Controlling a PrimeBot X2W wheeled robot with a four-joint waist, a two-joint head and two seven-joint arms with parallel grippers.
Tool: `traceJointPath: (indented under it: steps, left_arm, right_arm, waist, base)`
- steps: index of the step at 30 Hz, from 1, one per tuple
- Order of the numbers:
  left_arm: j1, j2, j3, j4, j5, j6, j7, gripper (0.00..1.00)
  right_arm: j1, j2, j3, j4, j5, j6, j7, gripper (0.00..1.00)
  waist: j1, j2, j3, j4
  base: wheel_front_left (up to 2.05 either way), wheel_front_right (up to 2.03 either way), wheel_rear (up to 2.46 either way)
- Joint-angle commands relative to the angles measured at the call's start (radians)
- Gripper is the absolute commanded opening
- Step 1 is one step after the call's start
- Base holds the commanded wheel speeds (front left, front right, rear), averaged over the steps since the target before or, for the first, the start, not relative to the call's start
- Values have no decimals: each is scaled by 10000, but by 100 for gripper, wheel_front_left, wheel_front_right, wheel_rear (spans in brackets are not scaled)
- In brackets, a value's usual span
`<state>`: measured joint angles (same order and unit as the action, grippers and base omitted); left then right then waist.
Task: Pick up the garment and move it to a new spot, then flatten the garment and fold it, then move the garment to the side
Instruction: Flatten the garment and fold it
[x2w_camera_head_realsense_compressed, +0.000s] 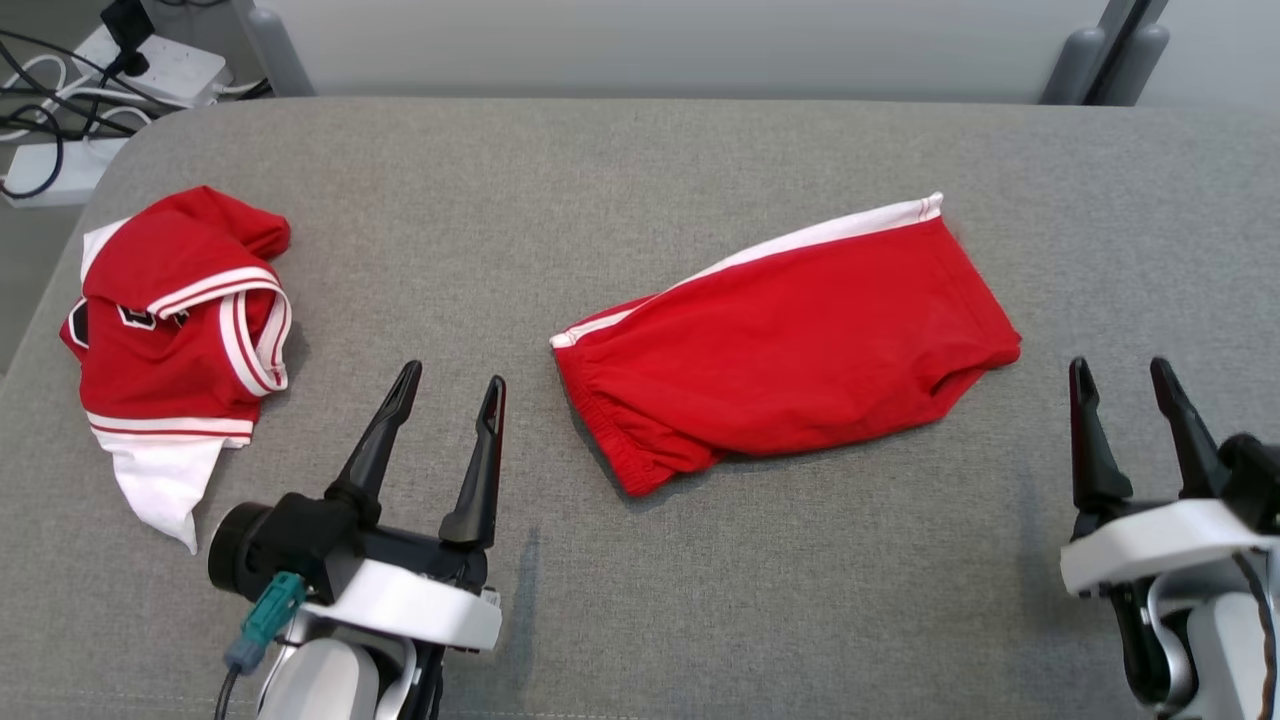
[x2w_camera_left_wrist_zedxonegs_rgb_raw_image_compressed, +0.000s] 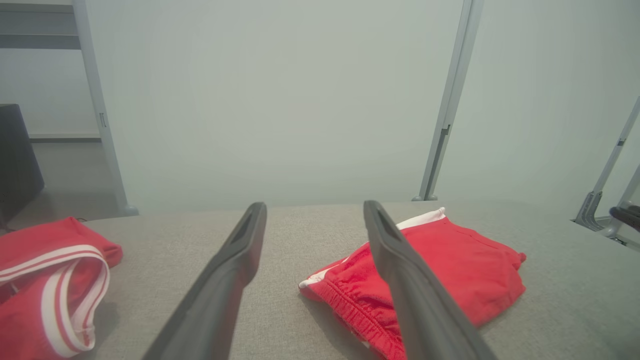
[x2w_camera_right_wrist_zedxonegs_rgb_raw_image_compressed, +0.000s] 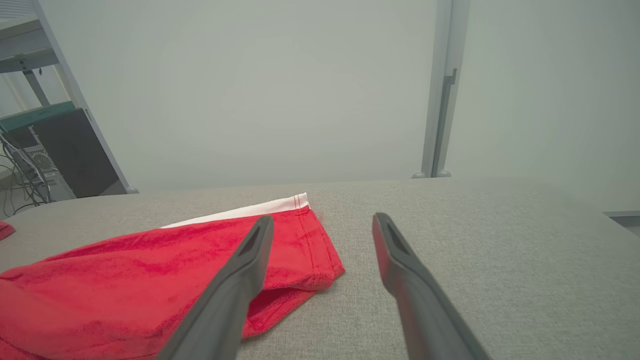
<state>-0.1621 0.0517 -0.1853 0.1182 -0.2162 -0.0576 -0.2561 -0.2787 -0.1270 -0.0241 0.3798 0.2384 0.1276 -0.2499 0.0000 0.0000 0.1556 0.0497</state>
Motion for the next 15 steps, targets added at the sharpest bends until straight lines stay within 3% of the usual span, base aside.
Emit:
traceJointPath:
  steps: [1, 7, 15]
  left_arm:
    - [25, 98, 342, -391, 142, -35, -57, 100]
    - [594, 51, 360, -545, 587, -58, -57, 100]
    - [779, 13, 257, -585, 715, -141, -57, 100]
  right_arm:
    - [234, 1, 188, -422, 102, 31, -118, 100]
    - [999, 140, 95, -663, 484, 31, -118, 100]
    - [643, 81, 467, 312, 2282, 31, -118, 100]
  waist:
    - [0, 0, -151, -55]
    - [0, 0, -437, -183]
    - [0, 0, -337, 71]
  base:
    - [0, 0, 0]
    - [0, 0, 0]
    - [0, 0, 0]
